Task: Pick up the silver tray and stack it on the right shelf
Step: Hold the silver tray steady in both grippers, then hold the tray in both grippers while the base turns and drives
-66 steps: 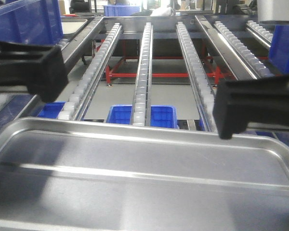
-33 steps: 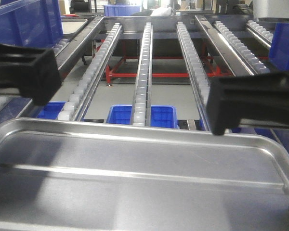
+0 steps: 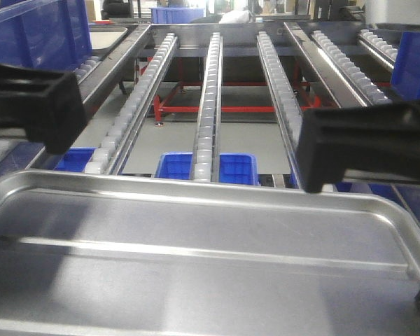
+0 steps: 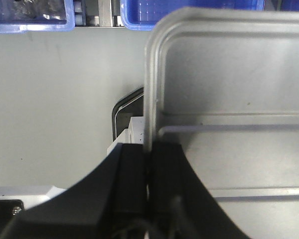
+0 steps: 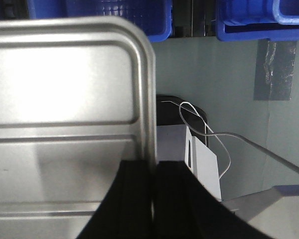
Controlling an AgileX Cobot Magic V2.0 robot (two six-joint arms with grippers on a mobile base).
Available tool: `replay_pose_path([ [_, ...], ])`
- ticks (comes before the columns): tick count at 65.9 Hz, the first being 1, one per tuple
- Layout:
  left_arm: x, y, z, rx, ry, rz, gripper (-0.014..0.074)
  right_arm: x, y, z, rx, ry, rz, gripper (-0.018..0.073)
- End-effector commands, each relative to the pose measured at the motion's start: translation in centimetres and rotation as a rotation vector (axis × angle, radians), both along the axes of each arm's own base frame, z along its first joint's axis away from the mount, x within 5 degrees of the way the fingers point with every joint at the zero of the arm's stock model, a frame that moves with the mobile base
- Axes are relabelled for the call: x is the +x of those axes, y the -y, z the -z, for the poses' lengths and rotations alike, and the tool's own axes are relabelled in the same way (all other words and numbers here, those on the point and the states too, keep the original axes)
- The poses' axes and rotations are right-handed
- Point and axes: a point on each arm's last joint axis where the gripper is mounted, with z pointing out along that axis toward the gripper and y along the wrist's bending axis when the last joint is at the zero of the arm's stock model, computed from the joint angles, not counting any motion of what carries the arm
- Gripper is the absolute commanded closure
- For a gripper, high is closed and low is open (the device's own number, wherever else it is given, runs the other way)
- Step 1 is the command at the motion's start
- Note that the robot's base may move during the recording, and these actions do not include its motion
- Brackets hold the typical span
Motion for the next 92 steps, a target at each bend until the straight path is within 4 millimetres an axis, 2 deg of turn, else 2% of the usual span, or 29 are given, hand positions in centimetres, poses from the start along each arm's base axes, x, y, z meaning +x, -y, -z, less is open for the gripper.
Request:
replay_pose_path([
  [1,-0.3,0.06,-1.31,-0.058,0.02,0.02,0.0687,0.57,-0.3,-1.52,0.079,0.08,-0.014,0.0487],
  [92,-0.3,0.06,-1.31,-0.058,0.02,0.02,0.0687,0.57,-0.3,-1.52,0.079,0.08,-0.014,0.0487],
])
